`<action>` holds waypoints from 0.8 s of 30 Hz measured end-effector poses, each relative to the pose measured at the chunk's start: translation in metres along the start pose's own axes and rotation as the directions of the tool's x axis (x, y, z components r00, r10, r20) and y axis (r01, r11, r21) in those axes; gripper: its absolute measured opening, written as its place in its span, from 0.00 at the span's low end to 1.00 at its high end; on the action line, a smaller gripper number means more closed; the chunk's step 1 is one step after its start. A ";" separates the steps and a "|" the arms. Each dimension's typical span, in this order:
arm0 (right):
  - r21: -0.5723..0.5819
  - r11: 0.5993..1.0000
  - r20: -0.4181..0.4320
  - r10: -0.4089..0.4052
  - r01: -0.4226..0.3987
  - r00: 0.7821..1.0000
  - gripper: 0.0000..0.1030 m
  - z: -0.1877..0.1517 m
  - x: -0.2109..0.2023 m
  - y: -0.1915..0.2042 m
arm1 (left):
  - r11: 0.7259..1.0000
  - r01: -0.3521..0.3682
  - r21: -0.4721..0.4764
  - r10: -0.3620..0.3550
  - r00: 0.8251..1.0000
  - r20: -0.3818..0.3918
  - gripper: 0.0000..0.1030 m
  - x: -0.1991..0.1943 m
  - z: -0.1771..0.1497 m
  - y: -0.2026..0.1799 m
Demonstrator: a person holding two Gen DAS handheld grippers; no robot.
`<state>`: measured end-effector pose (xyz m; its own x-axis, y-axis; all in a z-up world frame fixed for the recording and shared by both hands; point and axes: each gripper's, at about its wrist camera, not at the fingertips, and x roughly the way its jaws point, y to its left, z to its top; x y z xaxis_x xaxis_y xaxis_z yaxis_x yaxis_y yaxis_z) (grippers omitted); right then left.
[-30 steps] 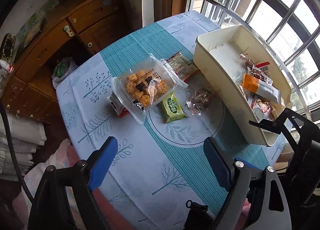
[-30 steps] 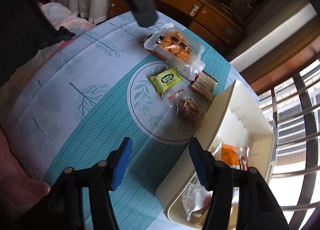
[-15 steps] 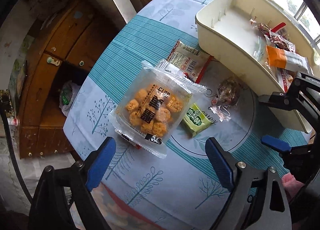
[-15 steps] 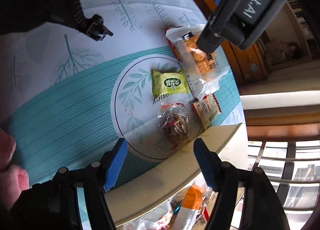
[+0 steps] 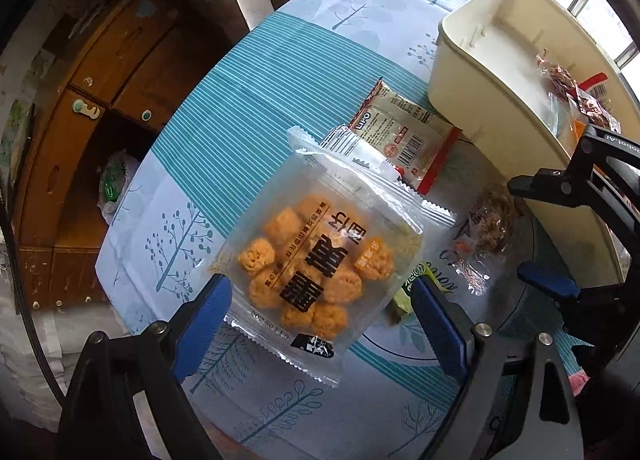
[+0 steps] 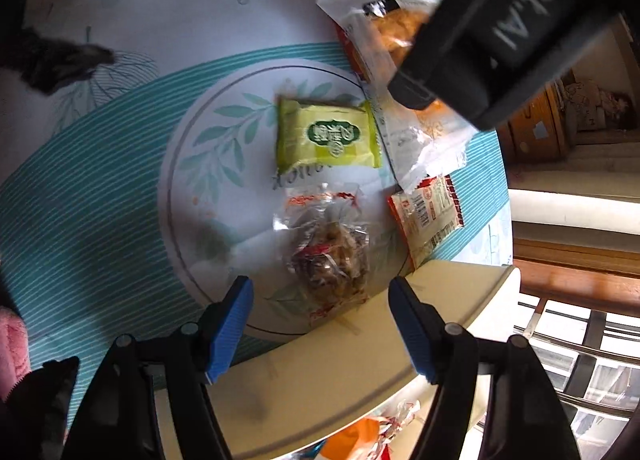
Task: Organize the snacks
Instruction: 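Reach the left tool to the orange puffed-cookie pack while the right tool reaches the clear nut bag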
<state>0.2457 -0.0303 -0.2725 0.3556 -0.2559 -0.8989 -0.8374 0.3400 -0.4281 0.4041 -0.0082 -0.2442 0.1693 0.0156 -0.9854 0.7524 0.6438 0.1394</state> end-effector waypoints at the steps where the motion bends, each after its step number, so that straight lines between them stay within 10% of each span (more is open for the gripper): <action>1: -0.005 1.000 -0.005 -0.005 0.005 1.000 0.68 0.000 0.003 -0.001 | 1.000 0.000 -0.006 0.000 1.000 0.000 0.88 0.003 0.000 0.002; 24: -0.099 0.990 -0.060 0.091 -0.096 0.994 0.62 0.006 0.039 -0.013 | 0.999 0.014 -0.042 -0.010 0.994 0.108 0.74 0.006 0.003 0.012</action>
<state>0.2730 -0.0394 -0.3030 0.2527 -0.2774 -0.9269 -0.9048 0.2716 -0.3280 0.4160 -0.0022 -0.2481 0.2298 -0.0732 -0.9705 0.7271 0.6757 0.1212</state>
